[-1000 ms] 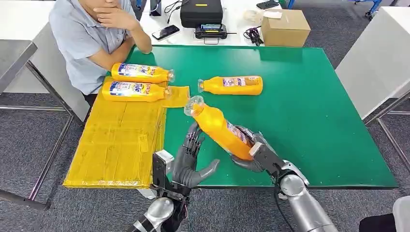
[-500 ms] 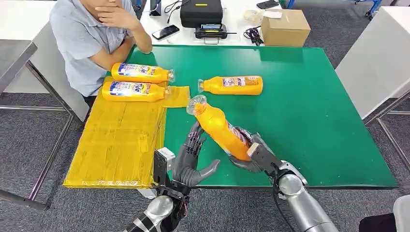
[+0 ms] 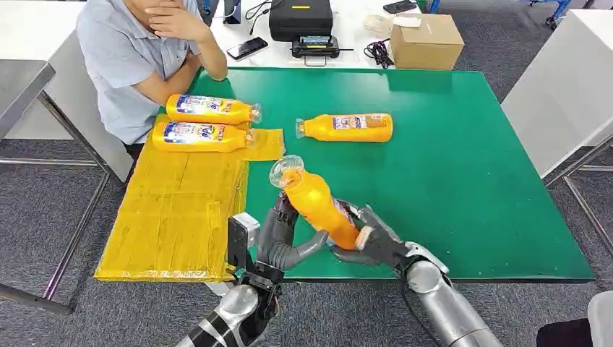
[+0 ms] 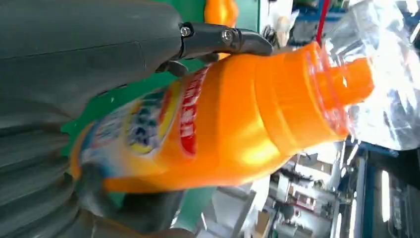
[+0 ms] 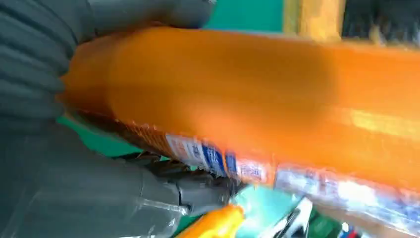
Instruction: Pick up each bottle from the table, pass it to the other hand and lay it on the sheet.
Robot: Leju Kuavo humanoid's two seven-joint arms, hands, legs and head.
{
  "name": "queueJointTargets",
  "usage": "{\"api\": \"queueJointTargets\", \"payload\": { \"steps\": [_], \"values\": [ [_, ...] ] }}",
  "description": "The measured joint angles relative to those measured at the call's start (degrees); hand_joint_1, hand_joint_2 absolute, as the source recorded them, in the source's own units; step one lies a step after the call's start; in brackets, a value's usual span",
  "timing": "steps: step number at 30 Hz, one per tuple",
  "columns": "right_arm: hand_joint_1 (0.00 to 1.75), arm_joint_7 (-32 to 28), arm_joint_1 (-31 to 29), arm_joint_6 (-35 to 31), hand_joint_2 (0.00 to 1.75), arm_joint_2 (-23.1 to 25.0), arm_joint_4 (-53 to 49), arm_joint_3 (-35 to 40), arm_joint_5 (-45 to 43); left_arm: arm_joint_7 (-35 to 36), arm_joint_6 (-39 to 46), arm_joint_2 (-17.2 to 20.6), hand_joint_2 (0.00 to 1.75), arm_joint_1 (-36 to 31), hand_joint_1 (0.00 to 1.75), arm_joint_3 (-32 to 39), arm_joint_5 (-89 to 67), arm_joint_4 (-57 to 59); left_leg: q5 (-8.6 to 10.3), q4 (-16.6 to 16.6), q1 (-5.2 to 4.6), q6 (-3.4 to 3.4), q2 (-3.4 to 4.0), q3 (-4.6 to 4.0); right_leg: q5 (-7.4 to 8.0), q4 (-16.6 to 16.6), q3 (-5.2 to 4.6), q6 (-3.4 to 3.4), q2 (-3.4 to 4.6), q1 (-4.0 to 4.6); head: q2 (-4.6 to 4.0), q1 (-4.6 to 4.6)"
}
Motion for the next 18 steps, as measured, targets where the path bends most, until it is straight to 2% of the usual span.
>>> {"api": "queueJointTargets", "payload": {
  "steps": [3, 18],
  "values": [
    [1.75, -0.2, -0.2, -0.1, 1.75, 0.2, 0.0, 1.6, 0.3, -0.5, 3.3, -0.8, 1.75, -1.3, 0.00, 1.4, 0.3, 2.2, 0.00, 0.0, 0.00, 0.00, 0.00, 0.00, 0.00, 0.0, 0.01, 0.00, 0.00, 0.00, 0.00, 0.00],
    [1.75, 0.2, -0.9, -0.7, 1.75, 1.1, 0.0, 3.3, -0.5, -2.0, 3.2, -2.7, 1.75, -3.2, 0.00, 4.2, 1.9, 7.0, 0.00, 0.0, 0.00, 0.00, -0.01, -0.01, 0.00, 0.0, 0.00, 0.00, 0.00, 0.00, 0.00, 0.00]
  ]
}}
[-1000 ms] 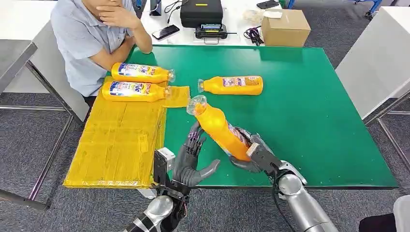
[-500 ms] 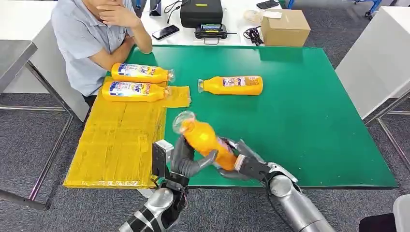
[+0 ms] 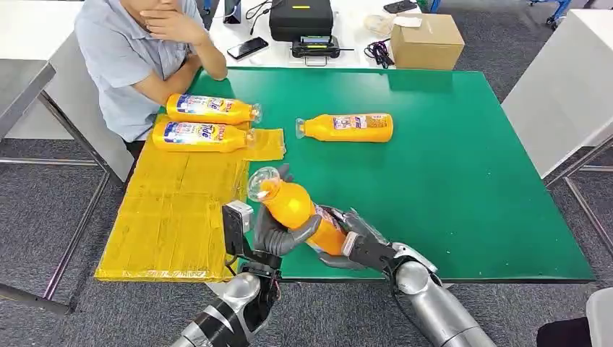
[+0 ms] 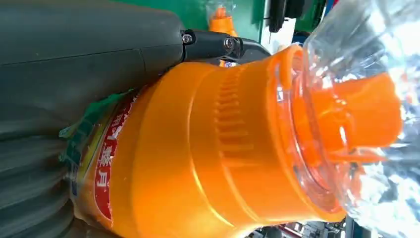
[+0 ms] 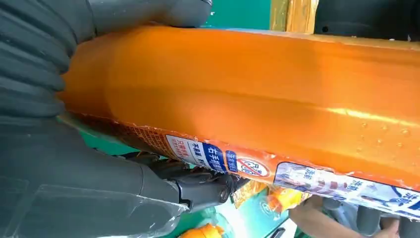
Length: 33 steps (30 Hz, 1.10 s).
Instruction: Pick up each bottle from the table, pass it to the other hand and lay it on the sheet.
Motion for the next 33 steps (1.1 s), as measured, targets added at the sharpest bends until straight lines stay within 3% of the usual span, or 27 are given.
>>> {"api": "queueJointTargets", "payload": {
  "steps": [5, 6, 7, 14, 16, 21, 29, 31, 32, 33],
  "values": [
    [1.75, 0.0, -0.1, 0.0, 1.75, 0.0, 0.0, 0.3, -0.1, 0.0, -0.1, 0.0, 1.75, 0.0, 0.00, 0.0, -0.1, 0.0, 0.00, 0.0, 0.00, 0.00, 0.00, 0.00, 0.00, 0.0, 0.00, 0.00, 0.00, 0.00, 0.00, 0.00],
    [1.75, 0.0, -0.1, 0.0, 1.75, 0.0, 0.0, 0.3, -0.1, 0.0, -0.1, 0.0, 1.75, 0.0, 1.03, 0.0, -0.1, 0.0, 0.00, 0.0, 0.00, 0.00, 0.00, 0.00, 0.00, 0.0, 0.00, 0.00, 0.00, 0.00, 0.00, 0.00],
    [1.75, 0.0, -0.2, 0.1, 1.75, 0.0, 0.0, 0.3, -0.1, 0.0, -0.1, 0.0, 1.75, 0.0, 1.75, 0.0, -0.2, 0.0, 0.00, 0.0, 0.00, 0.00, 0.00, 0.00, 0.00, 0.0, 0.00, 0.00, 0.00, 0.00, 0.00, 0.00],
    [1.75, 0.2, -0.5, 0.6, 1.75, 0.1, 0.1, 0.4, -0.9, 1.5, -5.0, 0.0, 1.75, 0.1, 1.75, 0.0, 1.8, -0.2, 0.00, 0.0, 0.00, 0.00, 0.00, 0.00, 0.00, 0.0, 0.00, 0.00, 0.00, 0.00, 0.00, 0.00],
    [1.36, 0.3, -0.6, 1.1, 1.75, 0.1, 0.3, 0.4, -1.3, 3.5, -8.9, 0.0, 1.75, 0.7, 1.75, 0.2, 4.7, -1.4, 0.00, 0.0, 0.00, 0.00, -0.01, 0.00, 0.00, 0.0, 0.00, 0.00, 0.00, 0.00, 0.00, 0.00],
    [1.48, -0.4, -0.6, 1.5, 1.75, -0.2, 0.5, 0.3, -1.7, 6.8, -13.1, 1.2, 1.75, 2.6, 1.75, 0.9, 7.3, -5.3, 0.00, 0.0, 0.00, 0.00, 0.02, 0.00, 0.00, 0.0, -0.03, 0.00, 0.01, 0.00, 0.00, 0.00],
    [1.48, -0.8, -0.6, 1.5, 1.75, -0.3, 0.6, 0.3, -1.7, 7.4, -14.1, 1.9, 1.75, 4.9, 1.75, 1.5, 9.2, -9.0, 0.00, 0.0, 0.00, 0.00, 0.01, 0.00, 0.00, 0.0, -0.02, 0.00, 0.00, 0.00, 0.00, 0.00],
    [1.34, -0.8, -0.6, 1.6, 1.75, -0.3, 0.6, 0.4, -1.7, 7.5, -14.1, 1.9, 1.75, 5.1, 1.75, 1.5, 9.2, -9.3, 0.00, 0.0, 0.00, 0.00, 0.01, 0.00, 0.00, 0.0, -0.02, 0.00, 0.01, 0.00, 0.00, 0.00],
    [0.42, -0.8, -0.6, 1.6, 1.75, -0.3, 0.6, 0.4, -1.7, 7.5, -14.1, 1.9, 1.75, 5.2, 1.75, 1.5, 9.3, -9.5, 0.00, 0.0, 0.00, 0.00, 0.02, 0.01, 0.00, 0.0, -0.02, 0.00, 0.01, 0.00, 0.00, 0.00],
    [0.00, -0.9, -0.6, 1.6, 1.75, -0.3, 0.6, 0.4, -1.7, 7.7, -14.2, 1.9, 1.75, 5.3, 1.75, 1.5, 9.6, -9.6, 0.00, 0.0, 0.00, 0.00, 0.02, 0.01, 0.00, 0.0, -0.02, 0.00, 0.01, 0.00, 0.00, 0.00]
  ]
}}
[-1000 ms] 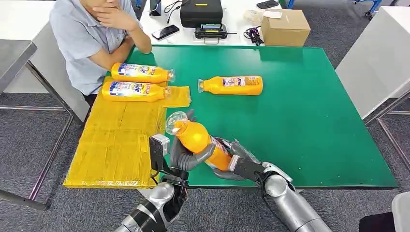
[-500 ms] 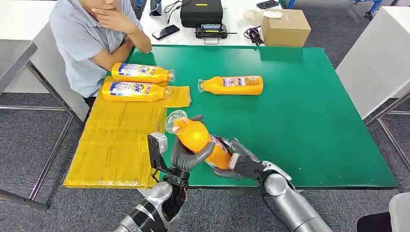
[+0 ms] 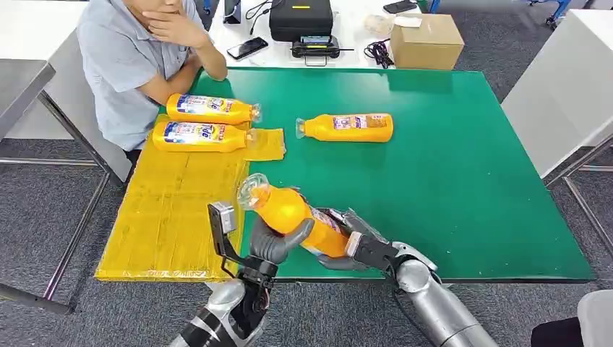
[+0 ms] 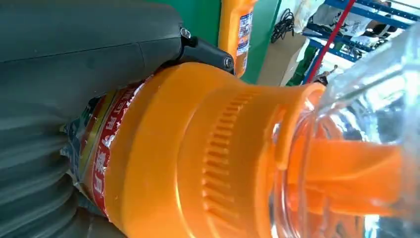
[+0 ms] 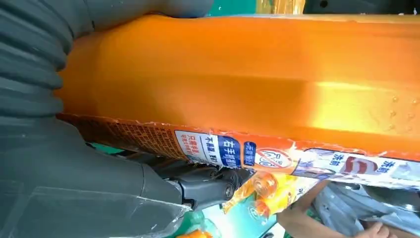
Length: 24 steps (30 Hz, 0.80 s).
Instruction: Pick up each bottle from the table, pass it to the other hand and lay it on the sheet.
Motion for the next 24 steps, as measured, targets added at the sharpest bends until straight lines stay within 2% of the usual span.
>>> {"api": "queueJointTargets", "payload": {
  "steps": [9, 15, 21, 24],
  "values": [
    [0.00, 0.5, 0.0, -1.5, 1.75, 0.7, 1.0, 0.2, 1.0, 0.4, -1.0, 0.2, 1.75, 0.6, 1.75, 0.0, 0.5, -2.0, 0.00, 0.0, 0.01, 0.00, 0.00, -0.01, 0.00, 0.0, -0.01, 0.00, 0.00, 0.00, 0.00, -0.02],
    [0.00, 1.0, 0.0, -5.4, 1.75, 1.8, 2.1, -0.2, 1.9, -1.4, 7.2, 0.2, 1.75, 0.4, 1.75, 0.4, -2.7, -3.1, 0.00, 0.0, 0.01, 0.00, 0.00, 0.00, 0.00, 0.0, -0.01, 0.00, 0.00, 0.00, 0.00, 0.00],
    [0.00, 1.3, 0.0, -6.8, 1.75, 2.7, 3.0, -1.3, 2.1, -1.4, 8.6, 0.2, 1.75, 0.3, 1.75, 2.1, -0.9, -4.4, 0.01, 0.0, 0.01, -0.01, 0.00, 0.00, 0.00, 0.0, 0.00, 0.00, 0.00, 0.00, 0.00, 0.00],
    [0.00, 1.5, 0.1, -7.8, 1.75, 3.0, 3.2, -1.9, 2.5, -3.9, 13.5, 0.4, 1.75, 0.1, 1.75, 2.5, -5.2, -5.2, 0.01, 0.0, 0.01, -0.01, 0.00, 0.00, 0.00, 0.0, -0.02, 0.00, 0.00, 0.00, 0.00, 0.00]
  ]
}}
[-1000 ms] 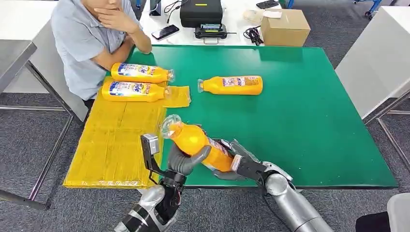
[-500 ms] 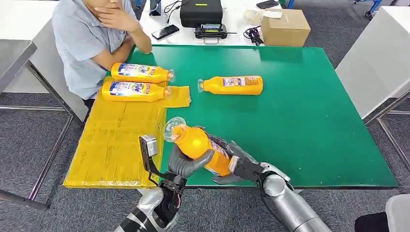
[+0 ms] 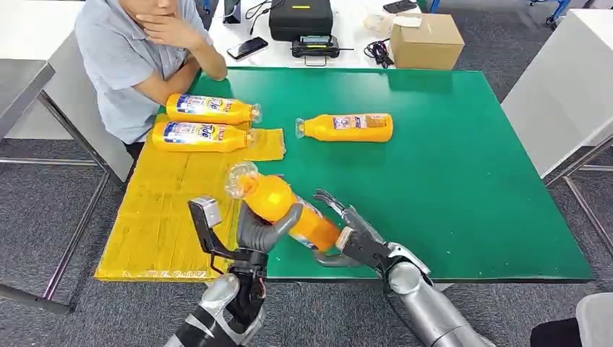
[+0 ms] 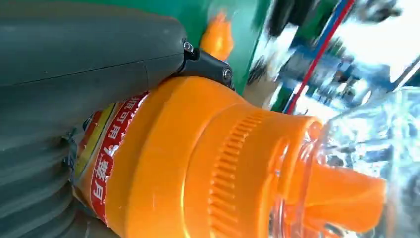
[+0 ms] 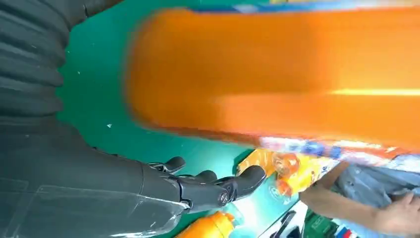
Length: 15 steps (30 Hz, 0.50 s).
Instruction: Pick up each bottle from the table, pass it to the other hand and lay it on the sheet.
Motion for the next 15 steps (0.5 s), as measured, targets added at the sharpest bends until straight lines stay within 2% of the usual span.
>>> {"api": "queueJointTargets", "payload": {
  "steps": [3, 4, 10, 15],
  "values": [
    [0.00, -0.2, 0.4, -1.4, 1.75, 0.0, 0.0, -1.1, 0.7, -5.5, 13.7, 0.6, 1.75, -1.1, 1.75, 0.0, -18.4, 0.5, 0.00, 0.0, 0.00, 0.00, 0.00, 0.00, 0.00, 0.0, -0.01, 0.00, 0.00, 0.00, 0.00, -0.02],
    [0.00, -0.3, 0.6, -1.7, 1.75, 0.0, 0.0, -1.4, 0.9, -5.7, 15.7, 0.7, 1.75, -1.8, 1.75, 0.3, -24.1, 1.0, 0.00, 0.0, 0.00, 0.00, -0.03, 0.00, 0.00, 0.0, 0.00, 0.00, -0.02, 0.00, 0.00, 0.00],
    [0.00, -1.1, 0.9, -2.0, 1.75, 0.2, 0.0, -3.0, 1.7, -3.6, 17.1, 0.5, 1.75, -2.9, 1.75, 4.0, -45.9, 3.3, 0.01, 0.0, 0.00, 0.00, 0.04, 0.00, 0.01, 0.0, 0.00, 0.00, 0.03, 0.00, 0.00, 0.00],
    [0.00, -1.8, 0.6, -1.9, 1.75, 0.9, 0.0, -3.8, 2.5, 1.3, 17.2, -0.6, 1.75, -3.4, 1.75, 13.7, -77.5, 4.5, 0.02, 0.0, 0.00, -0.01, 0.08, 0.01, 0.01, 0.0, -0.01, 0.00, 0.06, 0.00, 0.00, 0.00]
  ]
}}
